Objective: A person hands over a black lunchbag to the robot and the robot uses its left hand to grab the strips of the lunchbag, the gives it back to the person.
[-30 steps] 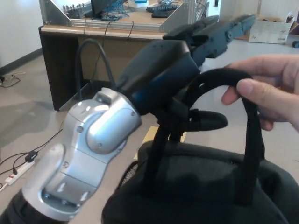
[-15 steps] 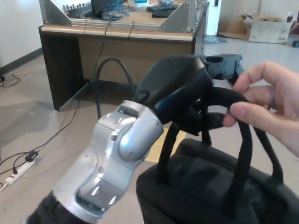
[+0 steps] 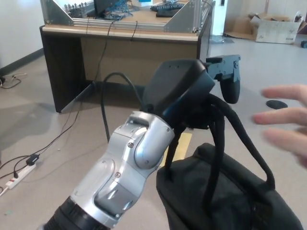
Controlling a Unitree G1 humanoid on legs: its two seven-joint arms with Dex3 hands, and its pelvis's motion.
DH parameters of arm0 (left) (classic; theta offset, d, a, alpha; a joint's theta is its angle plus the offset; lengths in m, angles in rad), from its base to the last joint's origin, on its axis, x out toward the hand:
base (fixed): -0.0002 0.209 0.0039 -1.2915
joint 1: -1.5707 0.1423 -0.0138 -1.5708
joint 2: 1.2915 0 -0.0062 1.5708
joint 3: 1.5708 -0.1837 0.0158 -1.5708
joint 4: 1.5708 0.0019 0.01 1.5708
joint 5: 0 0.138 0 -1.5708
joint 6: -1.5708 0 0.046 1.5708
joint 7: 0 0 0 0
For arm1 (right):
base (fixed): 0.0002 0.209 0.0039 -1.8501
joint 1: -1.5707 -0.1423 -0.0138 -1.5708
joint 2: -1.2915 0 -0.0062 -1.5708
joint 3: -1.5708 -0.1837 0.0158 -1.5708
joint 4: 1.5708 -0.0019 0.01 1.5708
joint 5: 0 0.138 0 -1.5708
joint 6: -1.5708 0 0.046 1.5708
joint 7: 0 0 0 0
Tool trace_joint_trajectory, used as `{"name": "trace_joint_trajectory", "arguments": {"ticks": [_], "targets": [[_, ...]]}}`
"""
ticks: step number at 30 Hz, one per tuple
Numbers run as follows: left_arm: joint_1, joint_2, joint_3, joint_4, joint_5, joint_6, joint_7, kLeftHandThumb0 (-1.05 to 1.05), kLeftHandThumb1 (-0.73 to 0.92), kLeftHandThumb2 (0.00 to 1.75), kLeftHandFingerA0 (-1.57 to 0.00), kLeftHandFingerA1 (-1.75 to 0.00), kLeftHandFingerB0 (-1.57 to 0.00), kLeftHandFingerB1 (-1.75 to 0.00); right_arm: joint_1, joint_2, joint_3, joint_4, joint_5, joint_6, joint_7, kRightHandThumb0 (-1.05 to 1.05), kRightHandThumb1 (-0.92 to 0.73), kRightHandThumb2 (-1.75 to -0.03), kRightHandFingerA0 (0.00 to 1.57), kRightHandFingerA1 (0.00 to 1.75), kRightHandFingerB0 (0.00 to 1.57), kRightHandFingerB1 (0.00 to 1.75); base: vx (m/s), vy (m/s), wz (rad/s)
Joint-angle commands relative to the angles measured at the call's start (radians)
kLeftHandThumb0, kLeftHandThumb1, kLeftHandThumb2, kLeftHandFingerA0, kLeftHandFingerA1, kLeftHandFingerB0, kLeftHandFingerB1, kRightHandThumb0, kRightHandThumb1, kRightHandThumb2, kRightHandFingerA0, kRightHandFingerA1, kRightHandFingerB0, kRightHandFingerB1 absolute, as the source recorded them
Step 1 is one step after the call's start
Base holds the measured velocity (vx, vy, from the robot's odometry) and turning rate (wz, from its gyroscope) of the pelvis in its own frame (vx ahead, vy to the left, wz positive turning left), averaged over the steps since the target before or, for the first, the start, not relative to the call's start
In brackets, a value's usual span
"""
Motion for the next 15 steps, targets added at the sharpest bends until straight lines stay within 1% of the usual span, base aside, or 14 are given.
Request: {"name": "trace_joint_trajectory", "arguments": {"ticks": [1,2,3,4,5,6,8,9,10,13,14,15], "targets": [[0.005,-0.015,0.083,0.058,0.093,-0.244,0.436,-0.15,0.58,0.54,-0.85,-1.75,-0.62,-1.69,-0.007,-0.022,-0.012,0.014,0.018,-0.002,0.015,-0.56,-0.73,-0.62,0.57,0.46,0.54,0.43,0.0,0.0,0.0],[0.009,-0.007,0.103,0.048,0.081,-0.254,0.437,-0.15,0.58,0.54,-0.85,-1.75,-0.62,-1.69,-0.007,-0.021,-0.014,0.019,0.021,-0.006,0.017,-0.56,-0.73,-0.62,0.57,0.46,0.54,0.43,0.0,0.0,0.0],[0.018,0.002,0.118,0.032,0.086,-0.245,0.441,-0.18,0.57,0.55,-0.86,-1.75,-0.66,-1.65,-0.005,-0.021,-0.012,0.021,0.018,-0.01,0.014,-0.57,-0.73,-0.62,0.58,0.47,0.54,0.43,0.0,0.0,0.0],[0.02,0.011,0.13,0.03,0.087,-0.255,0.458,-0.15,0.58,0.55,-0.88,-1.75,-0.64,-1.7,-0.005,-0.02,-0.012,0.024,0.018,-0.01,0.014,-0.59,-0.71,-0.62,0.59,0.48,0.54,0.44,0.0,0.0,0.0],[0.02,0.022,0.147,0.03,0.088,-0.271,0.482,-0.15,0.58,0.55,-0.88,-1.75,-0.64,-1.7,-0.005,-0.019,-0.012,0.027,0.018,-0.011,0.013,-0.59,-0.71,-0.62,0.59,0.48,0.54,0.44,0.0,0.0,0.0],[0.029,0.033,0.163,0.02,0.086,-0.273,0.483,-0.16,0.61,0.55,-0.87,-1.75,-0.61,-1.74,-0.003,-0.018,-0.012,0.027,0.018,-0.01,0.014,-0.57,-0.74,-0.62,0.59,0.47,0.56,0.44,0.0,0.0,0.0],[0.039,0.05,0.184,0.002,0.097,-0.258,0.487,-0.18,0.62,0.56,-0.86,-1.75,-0.61,-1.75,-0.002,-0.017,-0.014,0.026,0.022,-0.008,0.018,-0.59,-0.74,-0.62,0.59,0.48,0.56,0.44,0.0,0.0,0.0],[0.051,0.062,0.204,-0.01,0.092,-0.264,0.489,-0.15,0.62,0.55,-0.85,-1.75,-0.6,-1.75,-0.001,-0.018,-0.011,0.025,0.019,-0.007,0.018,-0.59,-0.74,-0.62,0.6,0.48,0.56,0.45,0.0,0.0,0.0],[0.067,0.077,0.229,-0.024,0.089,-0.273,0.499,-0.14,0.63,0.55,-0.82,-1.75,-0.58,-1.75,-0.001,-0.018,-0.012,0.025,0.02,-0.009,0.019,-0.59,-0.74,-0.62,0.63,0.51,0.57,0.45,0.0,0.0,0.0],[0.097,0.11,0.276,-0.039,0.09,-0.303,0.529,-0.14,0.64,0.56,-0.82,-1.75,-0.57,-1.75,-0.003,-0.019,-0.018,0.028,0.031,-0.013,0.032,-0.59,-0.74,-0.62,0.64,0.53,0.57,0.45,0.0,0.0,0.0],[0.14,0.134,0.324,-0.067,0.054,-0.329,0.512,-0.12,0.66,0.56,-0.81,-1.75,-0.58,-1.75,-0.004,-0.017,-0.032,0.024,0.054,-0.011,0.053,-0.57,-0.72,-0.61,0.66,0.55,0.57,0.46,0.0,0.0,0.0],[0.166,0.156,0.349,-0.075,0.047,-0.347,0.51,-0.14,0.65,0.56,-0.83,-1.75,-0.58,-1.75,-0.008,-0.017,-0.033,0.025,0.054,-0.005,0.055,-0.58,-0.72,-0.61,0.64,0.53,0.57,0.46,0.0,0.0,0.0]]}}
